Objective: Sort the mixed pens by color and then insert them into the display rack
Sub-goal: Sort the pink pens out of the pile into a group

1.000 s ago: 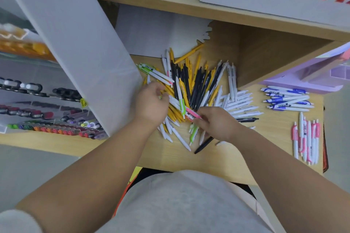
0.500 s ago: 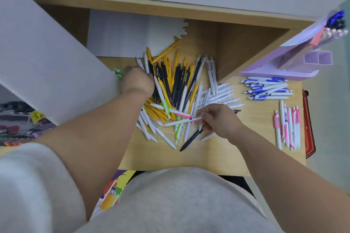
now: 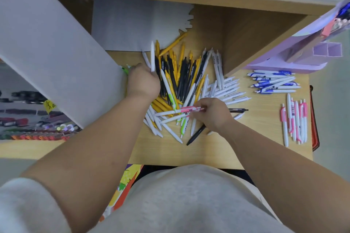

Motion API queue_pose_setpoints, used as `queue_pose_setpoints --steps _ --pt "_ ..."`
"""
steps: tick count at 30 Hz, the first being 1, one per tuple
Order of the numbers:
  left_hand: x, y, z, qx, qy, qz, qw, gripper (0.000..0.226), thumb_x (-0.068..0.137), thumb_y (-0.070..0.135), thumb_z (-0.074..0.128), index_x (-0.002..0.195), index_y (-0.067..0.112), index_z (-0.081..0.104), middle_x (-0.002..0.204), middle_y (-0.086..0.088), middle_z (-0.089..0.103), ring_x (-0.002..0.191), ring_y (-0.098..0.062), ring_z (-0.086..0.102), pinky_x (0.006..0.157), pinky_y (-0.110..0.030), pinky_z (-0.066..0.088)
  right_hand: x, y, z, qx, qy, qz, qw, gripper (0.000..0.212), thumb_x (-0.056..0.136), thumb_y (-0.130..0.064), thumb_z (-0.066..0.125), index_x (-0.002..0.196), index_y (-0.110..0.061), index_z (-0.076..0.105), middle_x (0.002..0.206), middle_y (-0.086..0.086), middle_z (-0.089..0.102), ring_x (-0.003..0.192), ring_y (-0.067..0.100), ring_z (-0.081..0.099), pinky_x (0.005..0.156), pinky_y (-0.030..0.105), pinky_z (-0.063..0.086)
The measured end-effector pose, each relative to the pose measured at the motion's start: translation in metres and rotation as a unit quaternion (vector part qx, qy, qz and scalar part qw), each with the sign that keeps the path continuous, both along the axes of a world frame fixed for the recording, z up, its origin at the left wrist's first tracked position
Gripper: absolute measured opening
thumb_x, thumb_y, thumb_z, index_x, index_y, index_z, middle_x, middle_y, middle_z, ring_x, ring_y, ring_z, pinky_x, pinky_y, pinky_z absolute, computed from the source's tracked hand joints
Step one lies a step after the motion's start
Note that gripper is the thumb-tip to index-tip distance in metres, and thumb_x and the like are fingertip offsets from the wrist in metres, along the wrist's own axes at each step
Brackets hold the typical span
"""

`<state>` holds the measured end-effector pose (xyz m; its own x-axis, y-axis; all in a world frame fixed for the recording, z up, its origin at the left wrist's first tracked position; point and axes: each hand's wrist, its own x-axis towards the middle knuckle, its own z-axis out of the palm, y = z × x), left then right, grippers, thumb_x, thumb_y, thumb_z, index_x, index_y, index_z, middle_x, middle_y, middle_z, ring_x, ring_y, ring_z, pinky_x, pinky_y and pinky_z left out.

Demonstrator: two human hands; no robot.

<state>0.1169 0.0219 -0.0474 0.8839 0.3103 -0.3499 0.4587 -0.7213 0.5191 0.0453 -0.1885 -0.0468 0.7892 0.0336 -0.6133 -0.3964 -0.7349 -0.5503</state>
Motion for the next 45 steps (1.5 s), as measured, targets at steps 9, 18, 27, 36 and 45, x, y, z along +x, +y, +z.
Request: queue_pose_setpoints --steps 9,18,27,36,45 --pt "-0.079 0.016 0.017 -0.122 -0.025 -0.119 0.985 0.006 0.101 0.024 0.051 0.099 0.018 0.051 0.081 0.000 0.059 0.070 -0.023 0.059 0.062 -0.044 0.053 -0.006 0.000 0.008 0.169 0.088 -0.210 0.959 0.016 0.088 -0.019 0.075 0.091 -0.004 0.072 0.068 0.013 0.068 0.054 0.013 0.060 0.054 0.022 0.052" --pt "-0.093 0.020 -0.005 -0.089 0.055 -0.195 0.975 0.009 0.099 0.019 0.053 0.100 0.024 0.061 0.079 0.006 0.062 0.070 -0.015 0.059 0.055 -0.029 0.043 -0.005 0.029 -0.004 0.242 0.082 -0.353 0.900 0.013 0.091 -0.016 0.072 0.092 -0.003 0.073 0.080 0.017 0.073 0.068 0.021 0.069 0.065 0.030 0.062" --pt "-0.104 -0.025 0.030 -0.257 0.006 -0.098 0.962 0.010 0.095 0.019 0.063 0.097 0.027 0.067 0.081 0.009 0.057 0.057 -0.005 0.051 0.059 -0.029 0.047 -0.019 -0.045 0.023 0.232 0.048 -0.223 0.945 0.014 0.093 -0.014 0.068 0.094 -0.001 0.075 0.078 0.016 0.074 0.066 0.020 0.068 0.063 0.028 0.058" --pt "-0.121 -0.141 0.033 -0.259 0.079 -0.134 0.953 0.014 0.094 0.021 0.063 0.087 0.033 0.060 0.080 0.003 0.062 0.063 -0.015 0.054 0.063 -0.031 0.046 -0.043 -0.202 0.023 0.187 0.064 -0.243 0.950 0.015 0.091 -0.013 0.069 0.096 0.000 0.074 0.072 0.011 0.065 0.059 0.013 0.055 0.064 0.027 0.050" --pt "-0.143 -0.283 0.007 -0.252 0.186 -0.124 0.941 0.012 0.094 0.022 0.063 0.083 0.018 0.061 0.064 -0.005 0.069 0.048 -0.014 0.060 0.053 -0.026 0.045 -0.038 -0.341 0.031 0.130 0.088 -0.173 0.972 0.018 0.088 -0.016 0.074 0.086 0.002 0.072 0.060 0.011 0.063 0.054 0.015 0.055 0.049 0.019 0.047"
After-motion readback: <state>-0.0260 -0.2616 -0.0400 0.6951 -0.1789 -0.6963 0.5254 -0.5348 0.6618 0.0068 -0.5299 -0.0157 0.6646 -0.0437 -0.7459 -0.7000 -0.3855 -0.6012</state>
